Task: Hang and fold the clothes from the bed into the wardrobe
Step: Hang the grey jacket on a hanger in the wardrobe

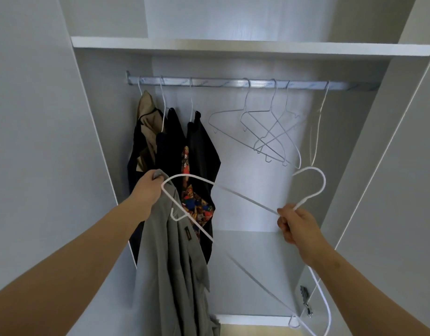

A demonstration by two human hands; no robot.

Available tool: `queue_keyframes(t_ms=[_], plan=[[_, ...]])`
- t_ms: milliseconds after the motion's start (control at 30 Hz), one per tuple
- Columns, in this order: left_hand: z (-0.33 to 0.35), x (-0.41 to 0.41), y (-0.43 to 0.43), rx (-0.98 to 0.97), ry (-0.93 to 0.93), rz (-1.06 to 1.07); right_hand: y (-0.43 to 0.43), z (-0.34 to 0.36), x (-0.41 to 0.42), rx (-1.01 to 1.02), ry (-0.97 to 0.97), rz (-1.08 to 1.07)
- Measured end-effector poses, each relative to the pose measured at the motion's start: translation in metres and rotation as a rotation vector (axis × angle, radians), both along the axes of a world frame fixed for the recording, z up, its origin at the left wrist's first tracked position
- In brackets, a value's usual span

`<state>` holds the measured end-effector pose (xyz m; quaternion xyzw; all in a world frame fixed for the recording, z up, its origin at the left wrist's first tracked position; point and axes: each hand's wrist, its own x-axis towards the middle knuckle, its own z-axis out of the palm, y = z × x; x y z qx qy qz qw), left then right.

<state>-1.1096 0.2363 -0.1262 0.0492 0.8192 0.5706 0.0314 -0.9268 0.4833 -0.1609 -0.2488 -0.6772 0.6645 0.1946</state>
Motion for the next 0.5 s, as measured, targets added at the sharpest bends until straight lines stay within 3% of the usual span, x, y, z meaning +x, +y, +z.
queue_keyframes(t_ms=[267,500], plan=[[0.008,0.010,-0.005,0.074,-0.044,-0.040,-0.017,0.001,0.003,0.135,-0.121,0.067],[0.018,0.046,0.010,0.283,-0.165,-0.180,-0.052,0.010,-0.006,0.072,-0.079,0.151]])
